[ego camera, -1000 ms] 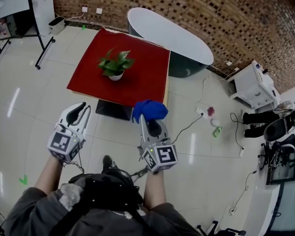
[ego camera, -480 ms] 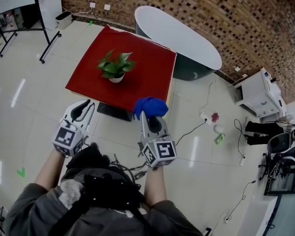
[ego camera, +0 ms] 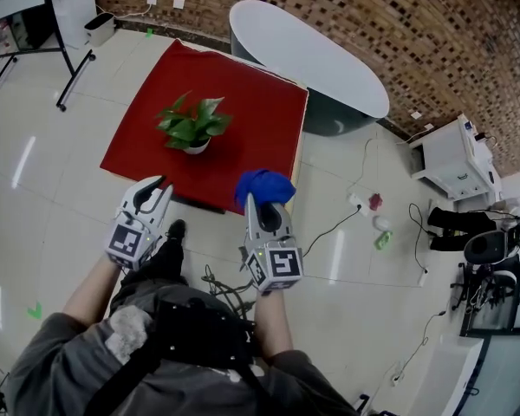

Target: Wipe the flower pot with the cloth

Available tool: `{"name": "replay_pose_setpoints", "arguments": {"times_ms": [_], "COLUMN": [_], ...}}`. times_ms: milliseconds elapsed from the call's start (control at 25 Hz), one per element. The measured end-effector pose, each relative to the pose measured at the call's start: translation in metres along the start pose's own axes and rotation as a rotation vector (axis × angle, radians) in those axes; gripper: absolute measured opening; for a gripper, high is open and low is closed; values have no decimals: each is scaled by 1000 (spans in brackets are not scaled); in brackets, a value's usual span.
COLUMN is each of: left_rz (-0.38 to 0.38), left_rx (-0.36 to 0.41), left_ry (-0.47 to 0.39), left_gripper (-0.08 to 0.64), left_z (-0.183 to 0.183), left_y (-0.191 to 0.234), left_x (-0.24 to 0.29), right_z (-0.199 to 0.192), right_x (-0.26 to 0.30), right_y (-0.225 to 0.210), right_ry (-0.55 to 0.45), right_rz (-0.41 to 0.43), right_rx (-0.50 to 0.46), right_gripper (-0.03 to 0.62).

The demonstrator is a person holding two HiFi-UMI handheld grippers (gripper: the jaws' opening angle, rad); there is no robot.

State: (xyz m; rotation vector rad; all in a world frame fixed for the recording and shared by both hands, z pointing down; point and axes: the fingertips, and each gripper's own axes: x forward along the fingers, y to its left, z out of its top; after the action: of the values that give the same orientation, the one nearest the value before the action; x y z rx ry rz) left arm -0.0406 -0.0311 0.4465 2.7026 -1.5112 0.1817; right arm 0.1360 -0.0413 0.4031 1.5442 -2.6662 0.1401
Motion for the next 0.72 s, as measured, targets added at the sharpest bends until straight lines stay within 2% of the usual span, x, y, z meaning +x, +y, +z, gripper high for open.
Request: {"name": "replay_pose_setpoints", "arguments": {"times_ms": [80,160,280,520,720], "left_rz": [-8,-37,-72,-74,-60], "left_rx": [-13,-13,15,-31,-34], "left_ry": [6,32,103,196,229], "left_gripper": [88,181,225,385,427], "left_z": [-18,-34,-57,-99,-122], "left_y": [13,24,44,85,122], "left_x": [22,46,81,131,170], "right_z": [-11,-21,-27,-40,-59], "right_x": [22,45,83,148,202], "right_y": [-13,-24,-38,-53,-62], "right_ry": [3,15,39,92,144], "right_rz": [-28,-27,-11,-14,-2], "right_rx": [-13,-2,16,24,23], "right_gripper": [63,63,63,63,63]}}
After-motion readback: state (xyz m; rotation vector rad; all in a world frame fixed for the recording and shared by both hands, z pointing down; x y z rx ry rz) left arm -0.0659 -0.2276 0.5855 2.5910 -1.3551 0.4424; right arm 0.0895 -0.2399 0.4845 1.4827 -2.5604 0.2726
